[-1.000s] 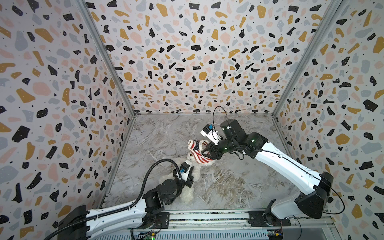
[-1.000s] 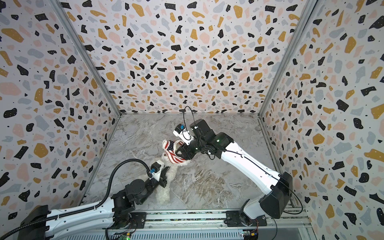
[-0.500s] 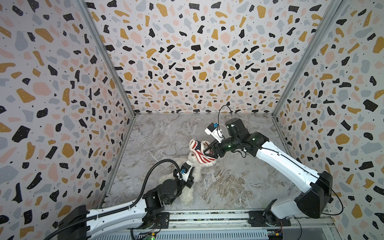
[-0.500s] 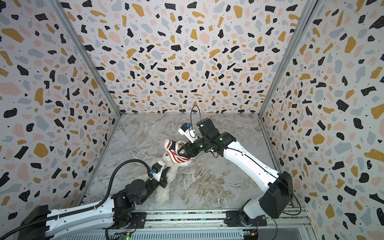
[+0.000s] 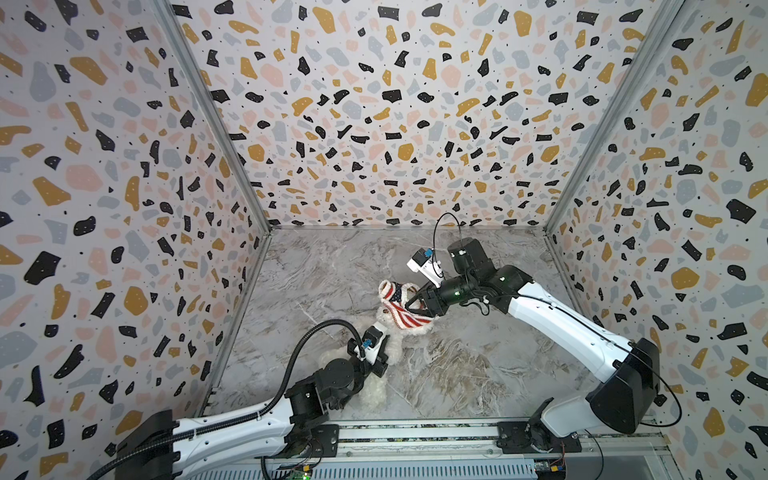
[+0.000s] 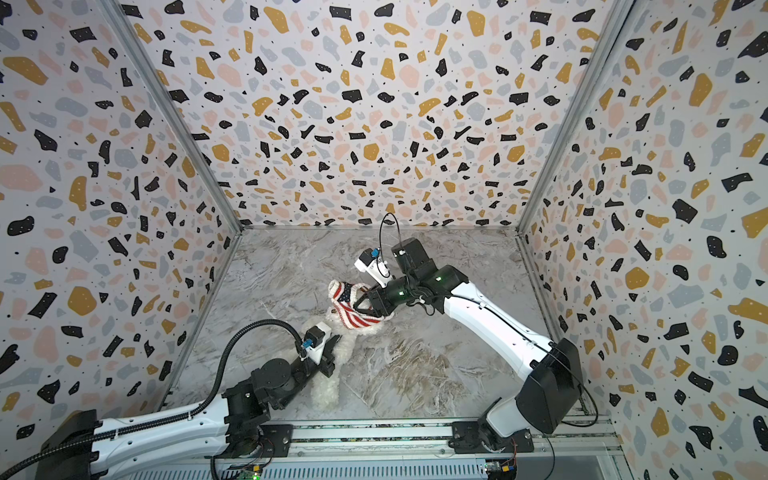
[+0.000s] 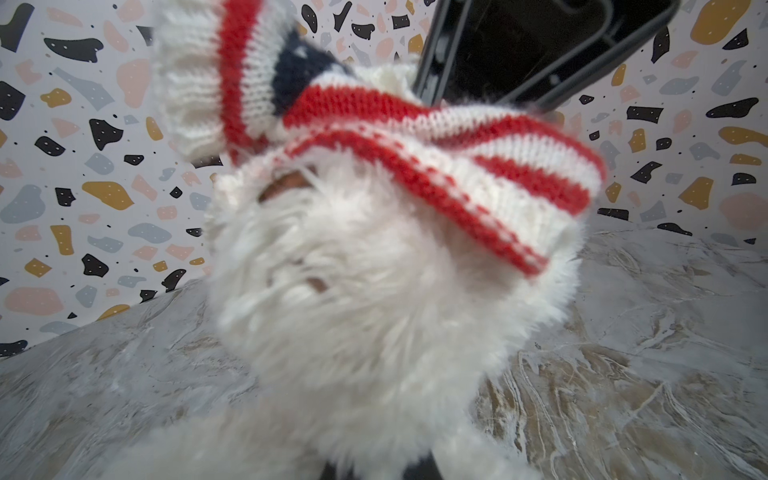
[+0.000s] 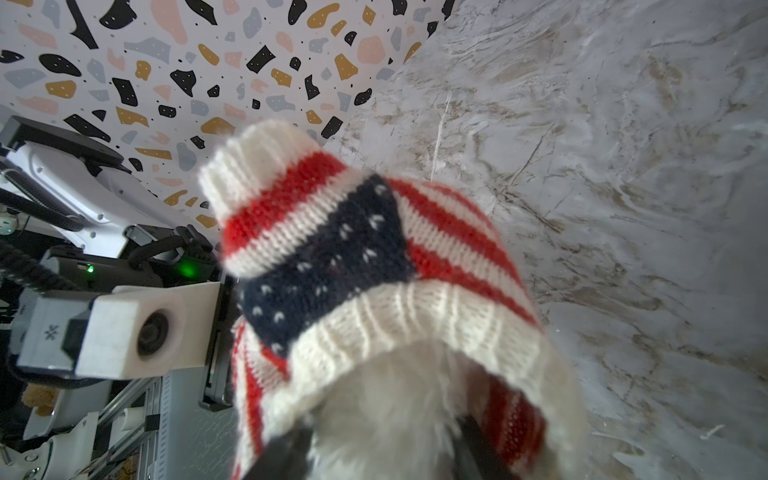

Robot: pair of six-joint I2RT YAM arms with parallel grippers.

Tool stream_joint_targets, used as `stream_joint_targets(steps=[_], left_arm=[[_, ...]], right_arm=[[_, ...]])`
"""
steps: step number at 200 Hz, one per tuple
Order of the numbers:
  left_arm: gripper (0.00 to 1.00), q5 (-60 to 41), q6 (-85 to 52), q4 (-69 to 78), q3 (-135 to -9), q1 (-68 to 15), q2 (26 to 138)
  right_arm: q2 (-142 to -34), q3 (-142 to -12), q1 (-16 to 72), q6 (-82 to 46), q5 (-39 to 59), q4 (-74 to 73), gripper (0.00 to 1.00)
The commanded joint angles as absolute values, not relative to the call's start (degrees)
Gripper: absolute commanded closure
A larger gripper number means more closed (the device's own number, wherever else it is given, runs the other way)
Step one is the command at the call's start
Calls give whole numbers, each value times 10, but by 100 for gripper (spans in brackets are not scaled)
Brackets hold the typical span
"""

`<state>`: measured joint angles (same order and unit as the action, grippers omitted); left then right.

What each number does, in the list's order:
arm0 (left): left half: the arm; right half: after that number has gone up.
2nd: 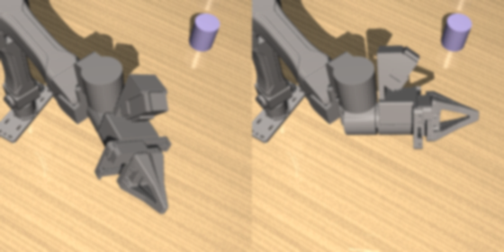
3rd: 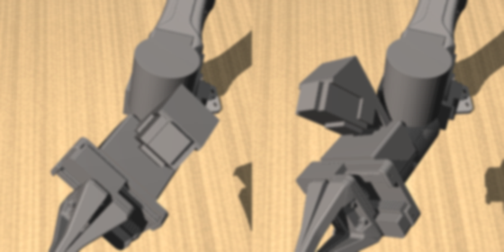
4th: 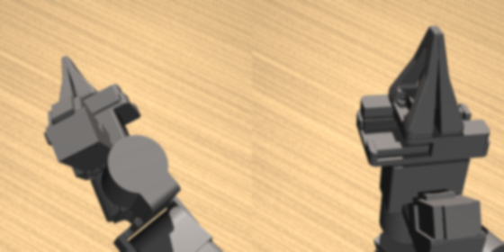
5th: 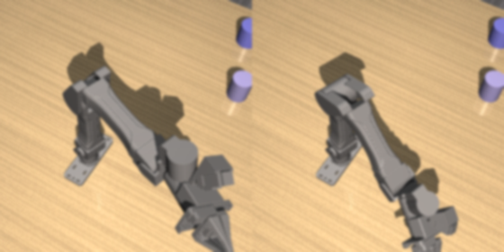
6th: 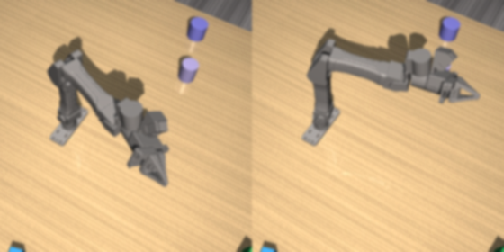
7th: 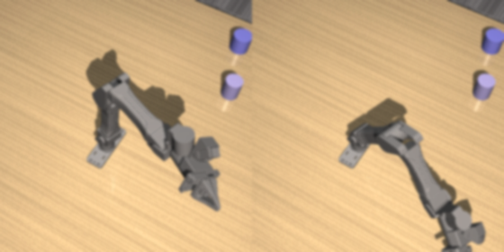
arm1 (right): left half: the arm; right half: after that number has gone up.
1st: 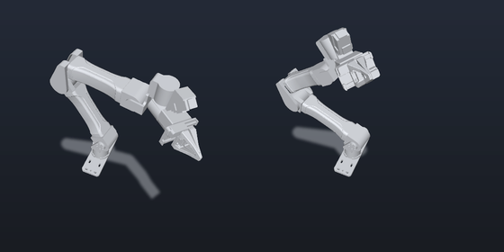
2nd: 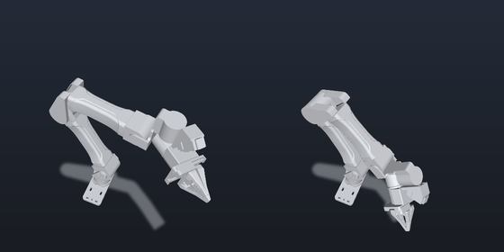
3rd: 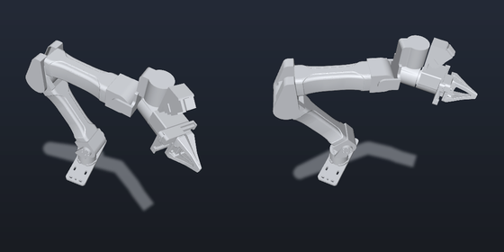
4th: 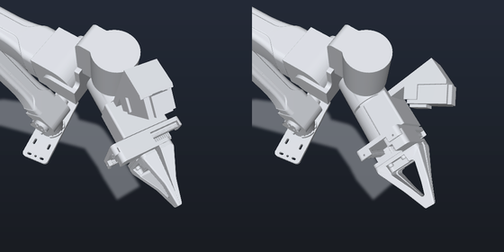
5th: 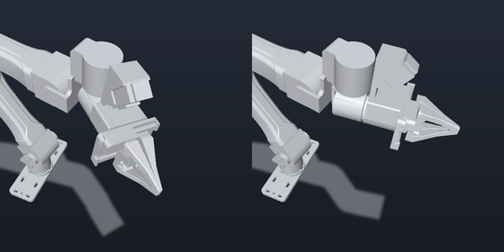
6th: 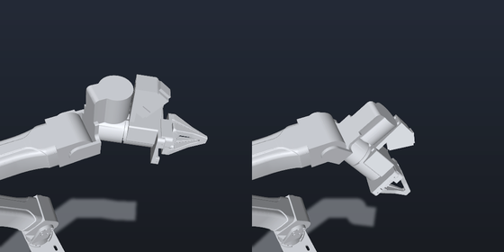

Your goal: Dress the teddy bear

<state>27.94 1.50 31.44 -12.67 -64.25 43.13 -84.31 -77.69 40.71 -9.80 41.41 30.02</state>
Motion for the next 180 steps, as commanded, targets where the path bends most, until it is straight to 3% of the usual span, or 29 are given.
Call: stream_joint_targets(steps=[1,64,99,127,152,180], left_arm=[[100,274,22,374,-140,-646,427],[100,311,-14,366,-140,-645,457],[39,277,-79,333,-165,-645,482],[17,226,-147,281,-193,-642,482],[15,188,-226,230,-226,-638,465],[32,127,-328,232,-238,-625,436]], right_arm=[[-832,-768,412,-103,435,296,66],[-784,-742,414,-103,419,266,100],[-711,-684,414,-106,309,200,100],[-639,-614,417,-98,227,118,100],[-598,-566,422,-75,183,59,100],[-579,-532,440,-35,145,23,100]])
